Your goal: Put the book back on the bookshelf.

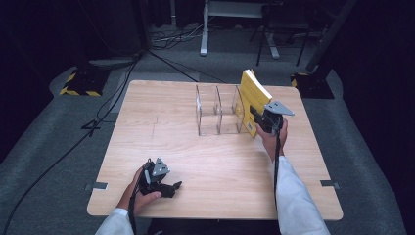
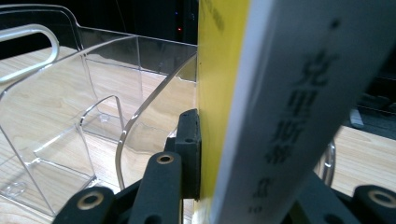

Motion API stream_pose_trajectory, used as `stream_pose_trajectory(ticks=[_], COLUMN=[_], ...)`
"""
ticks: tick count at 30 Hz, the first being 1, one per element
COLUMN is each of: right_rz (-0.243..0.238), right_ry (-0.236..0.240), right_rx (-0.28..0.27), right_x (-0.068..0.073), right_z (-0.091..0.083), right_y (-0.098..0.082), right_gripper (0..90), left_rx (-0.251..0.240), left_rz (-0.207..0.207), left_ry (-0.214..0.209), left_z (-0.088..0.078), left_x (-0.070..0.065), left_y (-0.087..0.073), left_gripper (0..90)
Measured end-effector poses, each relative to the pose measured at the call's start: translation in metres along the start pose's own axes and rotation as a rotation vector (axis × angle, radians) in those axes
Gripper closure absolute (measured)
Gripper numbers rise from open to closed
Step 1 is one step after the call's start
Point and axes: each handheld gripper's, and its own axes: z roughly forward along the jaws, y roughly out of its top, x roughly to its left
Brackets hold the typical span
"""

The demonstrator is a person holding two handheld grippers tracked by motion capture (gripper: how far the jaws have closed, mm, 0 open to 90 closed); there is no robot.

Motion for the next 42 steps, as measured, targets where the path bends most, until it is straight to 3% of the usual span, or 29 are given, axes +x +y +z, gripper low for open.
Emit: stream_pose_trajectory(ticks=[9,22,28,37,42], right_rz=[0.010,-0.064,-0.070,-0.064,-0.085], right_ry=[0.009,0.030,0.035,0.032,0.029], right_rx=[0.032,0.071,0.081,0.084,0.095], right_x=[-0.002,-0.003,-0.007,-0.009,-0.009], right_z=[-0.005,-0.024,-0.029,-0.034,-0.039], right_y=[-0.007,-0.010,-0.009,-0.012,-0.011], right_gripper=[68.9,67.5,71.5,70.8,69.3], left_rx=[0.000,0.000,0.000,0.001,0.001], left_rz=[-0.001,-0.001,-0.001,-0.001,-0.001], left_ry=[-0.001,-0.001,-0.001,-0.001,-0.001], left_z=[0.000,0.000,0.000,0.000,0.000], left_x=[0.000,0.000,0.000,0.000,0.000], left_y=[0.000,0.000,0.000,0.000,0.000], left_gripper=[16.1,16.1,16.1,16.1,16.1])
